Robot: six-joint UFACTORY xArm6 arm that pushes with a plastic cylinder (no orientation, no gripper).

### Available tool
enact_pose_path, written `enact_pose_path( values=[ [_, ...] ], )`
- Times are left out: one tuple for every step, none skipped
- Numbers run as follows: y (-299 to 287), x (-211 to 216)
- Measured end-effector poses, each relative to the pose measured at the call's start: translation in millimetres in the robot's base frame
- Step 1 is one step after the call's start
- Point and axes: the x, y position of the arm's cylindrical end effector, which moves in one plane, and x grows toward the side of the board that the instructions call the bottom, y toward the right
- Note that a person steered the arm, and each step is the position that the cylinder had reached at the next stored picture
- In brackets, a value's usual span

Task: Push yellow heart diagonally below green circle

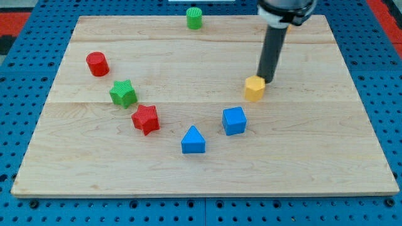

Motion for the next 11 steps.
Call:
enact_pose_path(
  values=[
    [1.3,-1.3],
    [79.2,-46.8],
    [157.0,-109.3],
    [159.4,-177.2],
    [143.2,-202.4],
    [90.7,-198.7],
    [54.5,-183.1],
    [53.7,-151.1],
    [48.7,-143.5],
    [46.7,-164.9],
    [19.8,-164.7]
  ],
)
